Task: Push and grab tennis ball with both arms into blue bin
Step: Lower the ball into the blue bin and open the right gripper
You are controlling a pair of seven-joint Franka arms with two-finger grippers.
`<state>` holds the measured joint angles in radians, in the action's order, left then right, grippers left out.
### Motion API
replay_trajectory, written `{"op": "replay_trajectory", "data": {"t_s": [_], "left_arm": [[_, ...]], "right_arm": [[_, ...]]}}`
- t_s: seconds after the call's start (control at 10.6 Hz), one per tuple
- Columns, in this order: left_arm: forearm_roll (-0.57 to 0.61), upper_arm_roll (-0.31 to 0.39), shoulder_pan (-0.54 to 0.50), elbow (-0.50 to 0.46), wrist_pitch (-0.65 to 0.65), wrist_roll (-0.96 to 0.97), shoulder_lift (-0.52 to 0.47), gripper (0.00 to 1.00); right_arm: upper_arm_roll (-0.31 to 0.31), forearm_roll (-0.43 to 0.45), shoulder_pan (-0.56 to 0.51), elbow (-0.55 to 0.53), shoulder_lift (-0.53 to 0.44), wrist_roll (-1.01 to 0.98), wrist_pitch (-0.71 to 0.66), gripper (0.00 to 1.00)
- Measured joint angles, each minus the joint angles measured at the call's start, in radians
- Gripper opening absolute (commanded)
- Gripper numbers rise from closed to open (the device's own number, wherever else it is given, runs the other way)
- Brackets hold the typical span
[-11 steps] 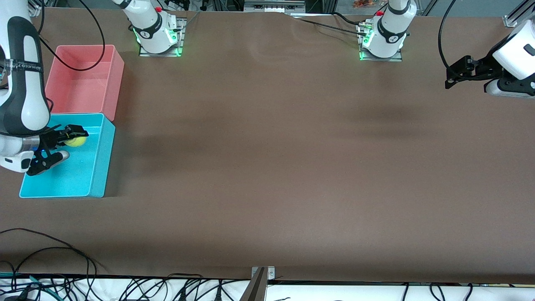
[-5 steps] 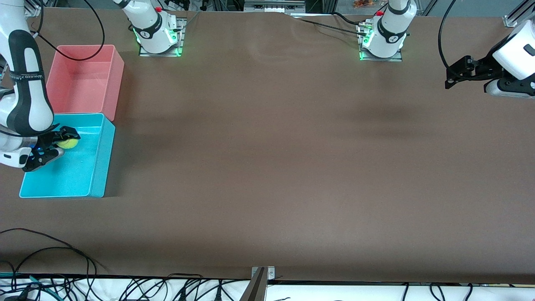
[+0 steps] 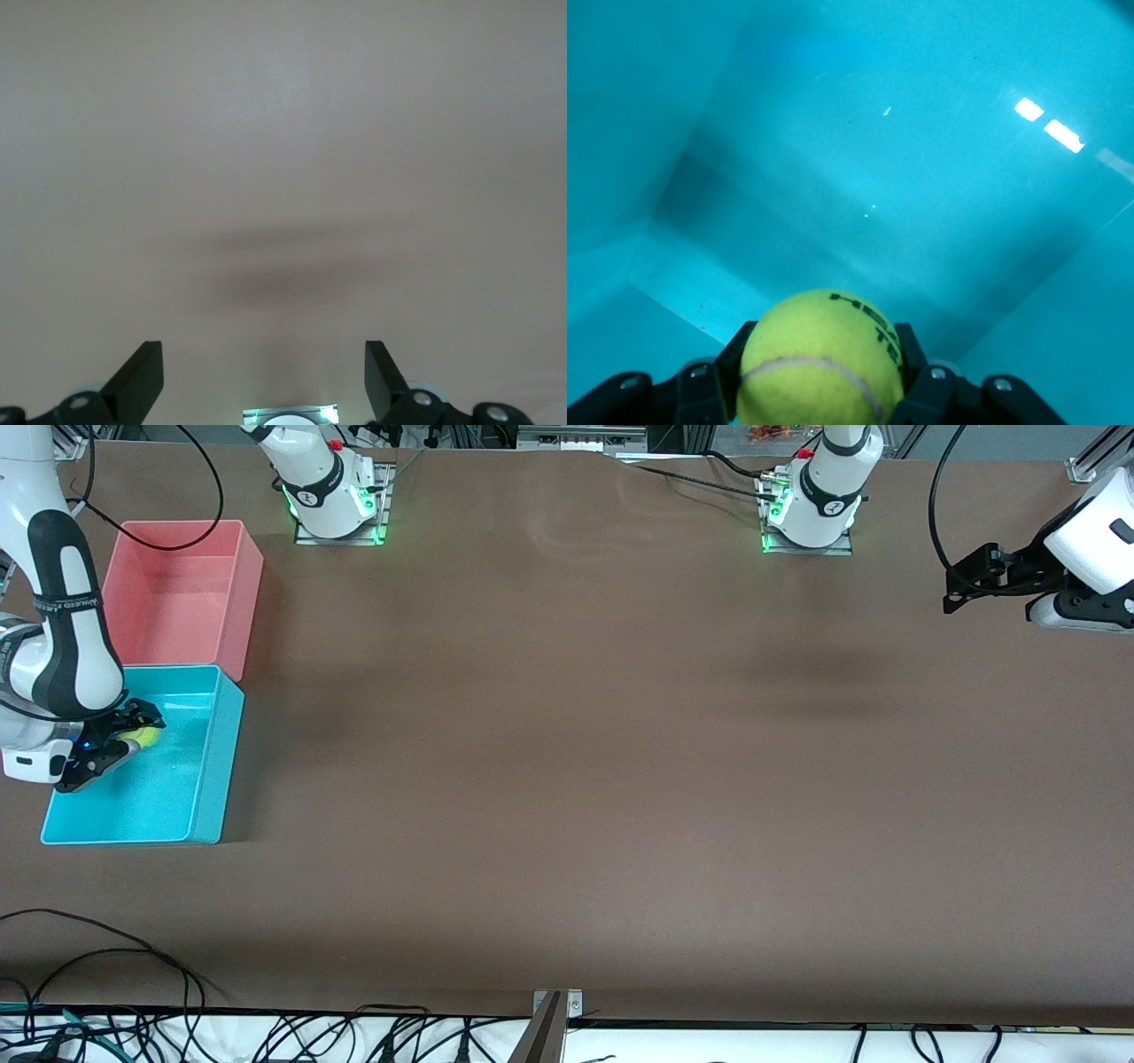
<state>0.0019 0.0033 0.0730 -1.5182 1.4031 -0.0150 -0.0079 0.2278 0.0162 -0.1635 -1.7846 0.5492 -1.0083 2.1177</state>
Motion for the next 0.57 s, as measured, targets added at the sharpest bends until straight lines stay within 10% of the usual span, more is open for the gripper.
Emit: {"op": "replay_trajectory", "data": {"t_s": [0.57], "left_arm": [[0.000,0.000,0.000,0.000,0.000,0.000,0.000,1.00]], "right_arm": [[0.000,0.009,-0.029,-0.003,0.049,-0.069,0.034,0.00]]}}
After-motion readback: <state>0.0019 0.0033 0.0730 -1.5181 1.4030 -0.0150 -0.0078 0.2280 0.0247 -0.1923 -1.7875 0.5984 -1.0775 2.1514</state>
